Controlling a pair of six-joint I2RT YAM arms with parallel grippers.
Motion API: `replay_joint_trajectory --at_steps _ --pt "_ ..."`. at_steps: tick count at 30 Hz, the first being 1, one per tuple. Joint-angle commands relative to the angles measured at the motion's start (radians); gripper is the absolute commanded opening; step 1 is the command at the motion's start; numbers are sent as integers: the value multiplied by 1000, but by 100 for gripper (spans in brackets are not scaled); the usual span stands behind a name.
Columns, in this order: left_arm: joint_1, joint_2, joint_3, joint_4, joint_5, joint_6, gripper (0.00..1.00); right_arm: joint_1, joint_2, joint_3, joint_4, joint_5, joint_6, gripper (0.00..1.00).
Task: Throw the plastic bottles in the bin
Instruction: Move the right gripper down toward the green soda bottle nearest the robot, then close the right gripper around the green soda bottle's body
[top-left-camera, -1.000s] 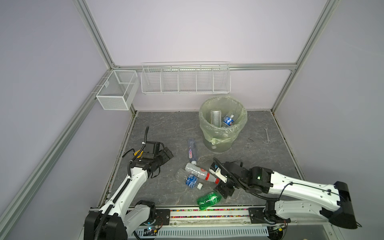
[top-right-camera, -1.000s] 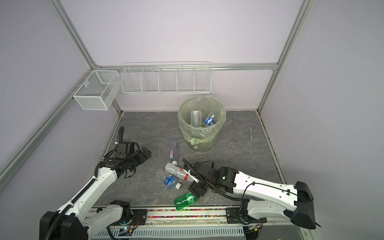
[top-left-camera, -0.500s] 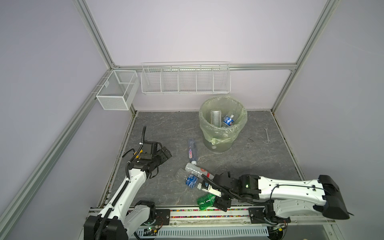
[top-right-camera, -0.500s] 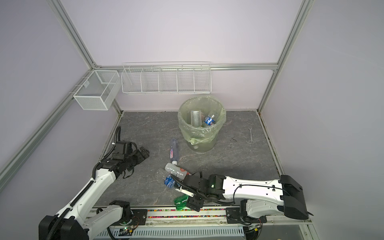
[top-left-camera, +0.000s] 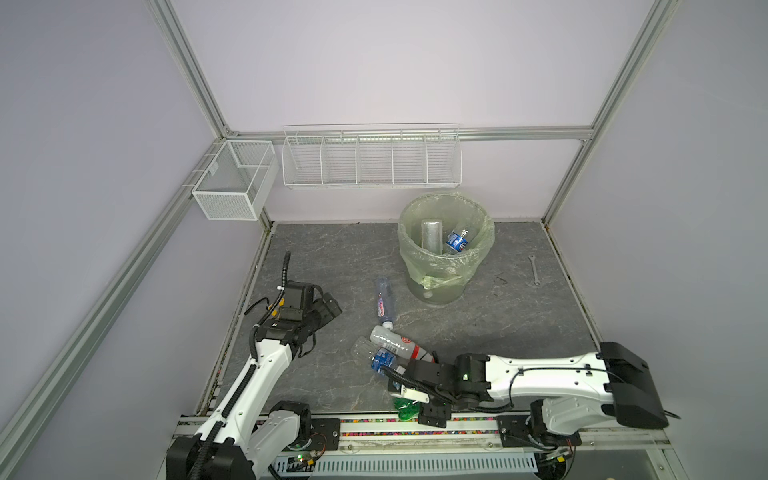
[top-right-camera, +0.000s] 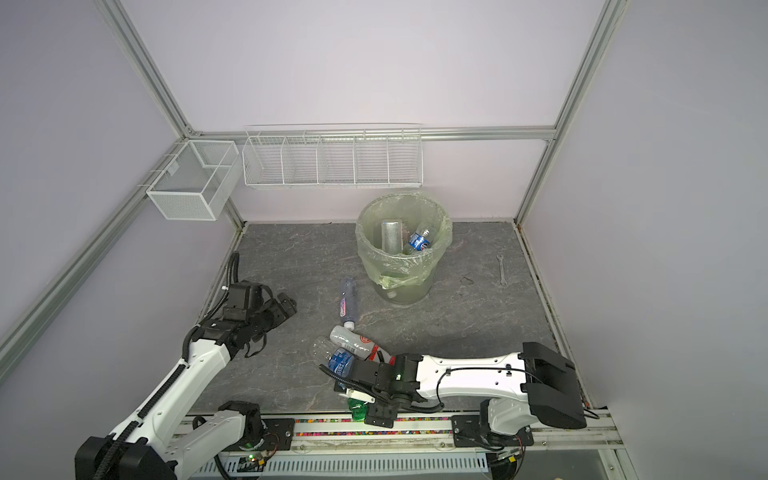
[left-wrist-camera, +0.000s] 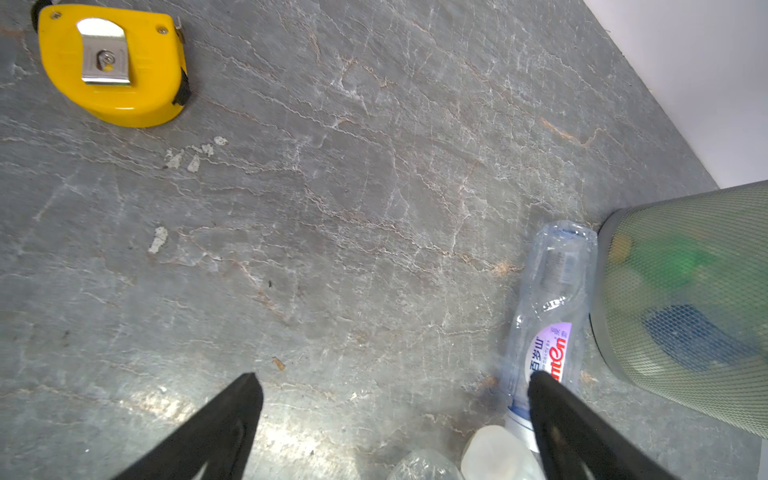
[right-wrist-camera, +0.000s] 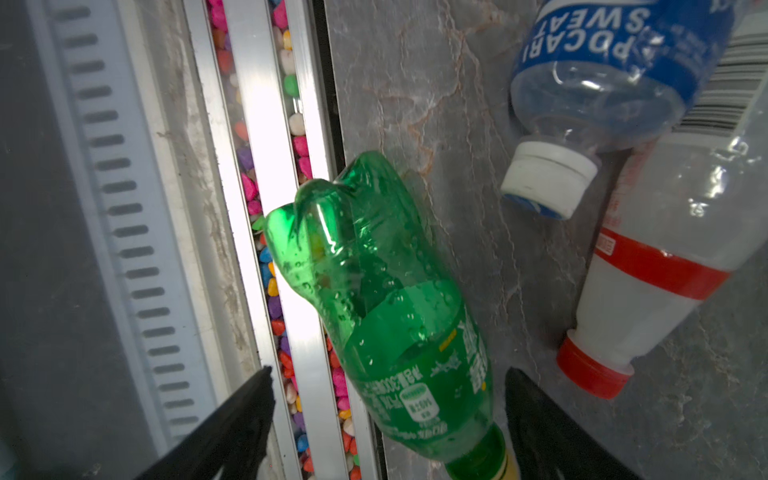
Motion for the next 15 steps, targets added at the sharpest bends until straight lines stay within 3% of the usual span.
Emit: replay_joint_trajectory --at_steps 1,15 --pt "8 9 12 -13 -17 19 100 5 39 25 -10 0 -67 88" --pt "8 57 9 39 -2 1 100 -77 118 28 40 -50 -89 91"
